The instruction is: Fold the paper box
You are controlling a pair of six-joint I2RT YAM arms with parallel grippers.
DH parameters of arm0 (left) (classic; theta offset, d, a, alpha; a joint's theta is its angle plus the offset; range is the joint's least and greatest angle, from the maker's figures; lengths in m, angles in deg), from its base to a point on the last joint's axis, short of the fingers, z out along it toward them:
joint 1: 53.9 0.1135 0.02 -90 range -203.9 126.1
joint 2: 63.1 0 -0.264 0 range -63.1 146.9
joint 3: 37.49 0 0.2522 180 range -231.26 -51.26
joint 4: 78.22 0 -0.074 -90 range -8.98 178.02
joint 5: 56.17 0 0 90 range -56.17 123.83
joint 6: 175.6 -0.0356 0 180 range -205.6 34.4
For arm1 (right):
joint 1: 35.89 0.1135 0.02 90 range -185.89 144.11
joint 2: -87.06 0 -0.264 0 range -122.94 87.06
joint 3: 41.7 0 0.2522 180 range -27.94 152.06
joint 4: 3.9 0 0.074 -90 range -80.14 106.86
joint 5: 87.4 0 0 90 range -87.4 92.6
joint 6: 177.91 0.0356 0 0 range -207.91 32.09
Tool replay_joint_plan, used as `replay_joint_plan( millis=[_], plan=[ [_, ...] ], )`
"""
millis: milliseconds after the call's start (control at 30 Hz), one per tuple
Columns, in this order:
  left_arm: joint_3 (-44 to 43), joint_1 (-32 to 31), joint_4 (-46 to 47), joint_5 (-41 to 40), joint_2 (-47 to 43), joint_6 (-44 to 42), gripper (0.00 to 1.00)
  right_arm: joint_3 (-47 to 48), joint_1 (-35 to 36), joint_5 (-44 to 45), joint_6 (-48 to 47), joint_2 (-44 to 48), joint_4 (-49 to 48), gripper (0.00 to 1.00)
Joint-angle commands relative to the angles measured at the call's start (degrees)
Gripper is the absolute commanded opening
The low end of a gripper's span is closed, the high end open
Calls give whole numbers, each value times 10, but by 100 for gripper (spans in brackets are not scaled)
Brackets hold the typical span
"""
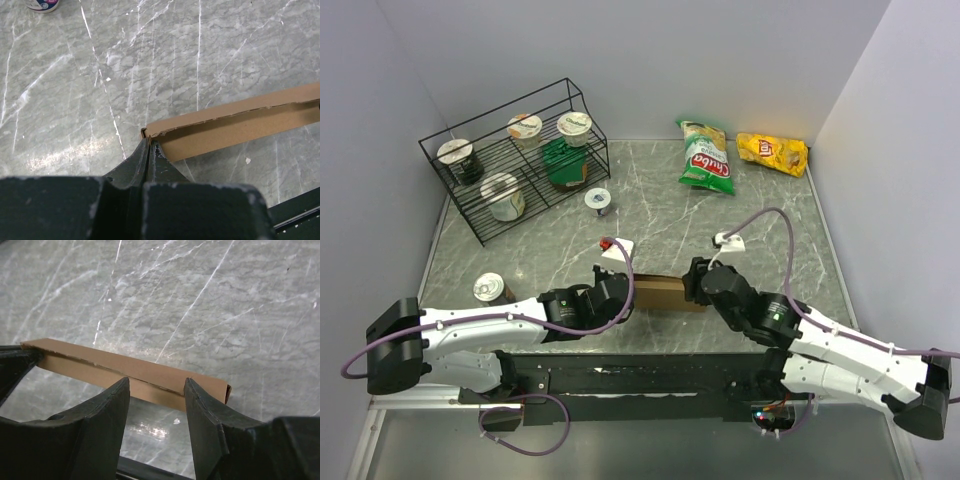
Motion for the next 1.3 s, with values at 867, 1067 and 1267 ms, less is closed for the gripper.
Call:
replay_joint_plan(
  millis=[867, 1067, 1267],
  plan=[
    [36, -11, -91, 81, -60, 15, 53, -82, 8, 72, 130, 12, 81, 55],
    [33, -11, -67, 84, -59, -1, 46, -70, 8, 15, 55, 10, 23, 64],
    [79, -11, -102, 115, -102, 56, 57, -43, 6, -98, -6, -21, 12, 84]
  ],
)
